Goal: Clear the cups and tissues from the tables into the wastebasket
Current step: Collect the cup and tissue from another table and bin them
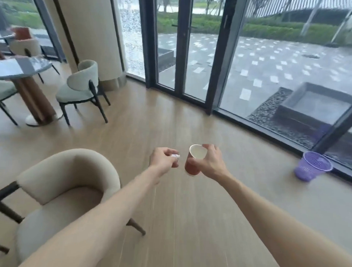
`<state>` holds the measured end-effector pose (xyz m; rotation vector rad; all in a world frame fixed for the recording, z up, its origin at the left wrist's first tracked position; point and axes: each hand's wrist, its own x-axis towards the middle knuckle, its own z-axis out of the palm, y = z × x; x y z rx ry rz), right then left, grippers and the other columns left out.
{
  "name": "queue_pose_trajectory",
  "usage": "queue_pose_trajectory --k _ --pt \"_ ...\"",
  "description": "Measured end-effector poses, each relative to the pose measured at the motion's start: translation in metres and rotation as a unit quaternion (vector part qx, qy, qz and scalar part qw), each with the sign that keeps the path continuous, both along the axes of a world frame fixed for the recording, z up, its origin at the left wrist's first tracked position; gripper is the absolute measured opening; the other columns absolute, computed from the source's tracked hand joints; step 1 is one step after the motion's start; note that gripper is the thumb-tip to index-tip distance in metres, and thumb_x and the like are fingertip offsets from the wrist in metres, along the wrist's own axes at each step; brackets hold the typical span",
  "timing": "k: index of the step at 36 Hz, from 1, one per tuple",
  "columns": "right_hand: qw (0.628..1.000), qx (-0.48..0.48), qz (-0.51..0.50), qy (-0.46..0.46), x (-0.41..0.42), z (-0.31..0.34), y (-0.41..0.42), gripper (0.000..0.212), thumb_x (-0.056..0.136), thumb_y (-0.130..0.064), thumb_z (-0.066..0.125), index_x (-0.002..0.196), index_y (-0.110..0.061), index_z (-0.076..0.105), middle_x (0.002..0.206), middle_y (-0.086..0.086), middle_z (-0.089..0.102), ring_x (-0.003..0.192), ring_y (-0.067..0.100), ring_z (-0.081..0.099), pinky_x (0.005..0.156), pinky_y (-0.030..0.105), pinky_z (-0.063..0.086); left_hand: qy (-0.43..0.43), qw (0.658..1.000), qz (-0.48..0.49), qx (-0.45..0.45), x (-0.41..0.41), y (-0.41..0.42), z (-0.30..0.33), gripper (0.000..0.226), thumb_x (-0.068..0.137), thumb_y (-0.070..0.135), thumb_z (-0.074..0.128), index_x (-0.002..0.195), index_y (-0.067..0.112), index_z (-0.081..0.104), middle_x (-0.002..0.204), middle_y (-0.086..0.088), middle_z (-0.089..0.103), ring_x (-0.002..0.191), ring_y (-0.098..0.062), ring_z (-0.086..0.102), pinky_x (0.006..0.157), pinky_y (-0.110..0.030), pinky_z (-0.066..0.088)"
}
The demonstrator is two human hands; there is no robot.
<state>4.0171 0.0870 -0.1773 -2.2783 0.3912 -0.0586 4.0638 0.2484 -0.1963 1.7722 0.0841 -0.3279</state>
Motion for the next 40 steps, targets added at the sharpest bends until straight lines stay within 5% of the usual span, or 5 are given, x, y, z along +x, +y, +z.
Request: queue_pose_trajectory --k 8,12,23,28,40 --pt "0.992 0.017 -0.125 0.008 -0.02 -0.013 -0.142 0.078 0.076 -0.039 0.075 0.14 -0.011 0.04 0.138 0.007 0.042 0.133 0.022 0.039 0.1 0.027 0.035 -0.015 0.988 -0.148 0.029 0.023 -0.158 0.003 0.026 0.07 -0.004 0.065 0.084 0.015 0.074 0.069 -0.003 0.066 0.066 -0.021 0.069 0.086 -0.034 0.058" --pt "0.984 0.004 -0.178 0.02 -0.013 -0.021 -0.205 0.078 0.076 -0.038 0.074 0.141 -0.01 0.04 0.138 0.009 0.043 0.134 0.025 0.038 0.106 0.031 0.034 0.001 0.978 -0.209 0.005 0.045 -0.24 -0.001 0.01 0.08 0.003 0.068 0.088 0.009 0.071 0.073 -0.005 0.067 0.065 -0.02 0.067 0.083 -0.03 0.056" --pt "0.943 -0.029 -0.332 0.026 0.045 -0.004 -0.368 0.079 0.069 -0.043 0.076 0.135 -0.01 0.049 0.131 0.012 0.049 0.127 0.028 0.045 0.107 0.038 0.038 0.008 0.949 -0.314 -0.037 0.149 -0.438 0.006 0.021 0.07 0.023 0.078 0.084 0.011 0.07 0.074 -0.007 0.069 0.061 -0.018 0.068 0.094 -0.048 0.055" --pt "0.928 -0.03 -0.371 0.033 0.062 -0.003 -0.425 0.079 0.068 -0.042 0.077 0.134 -0.012 0.048 0.131 0.011 0.049 0.127 0.027 0.045 0.105 0.039 0.04 -0.008 0.936 -0.351 -0.026 0.175 -0.507 0.015 0.005 0.082 0.007 0.073 0.081 0.011 0.07 0.078 -0.007 0.066 0.061 -0.019 0.067 0.093 -0.048 0.055" --pt "0.918 -0.036 -0.393 0.036 0.099 -0.017 -0.592 0.081 0.073 -0.038 0.075 0.142 -0.013 0.04 0.139 0.008 0.042 0.134 0.025 0.038 0.109 0.038 0.037 -0.014 0.919 -0.394 0.008 0.219 -0.675 0.001 0.019 0.076 -0.003 0.069 0.084 0.014 0.069 0.086 -0.011 0.067 0.064 -0.021 0.066 0.091 -0.046 0.057"
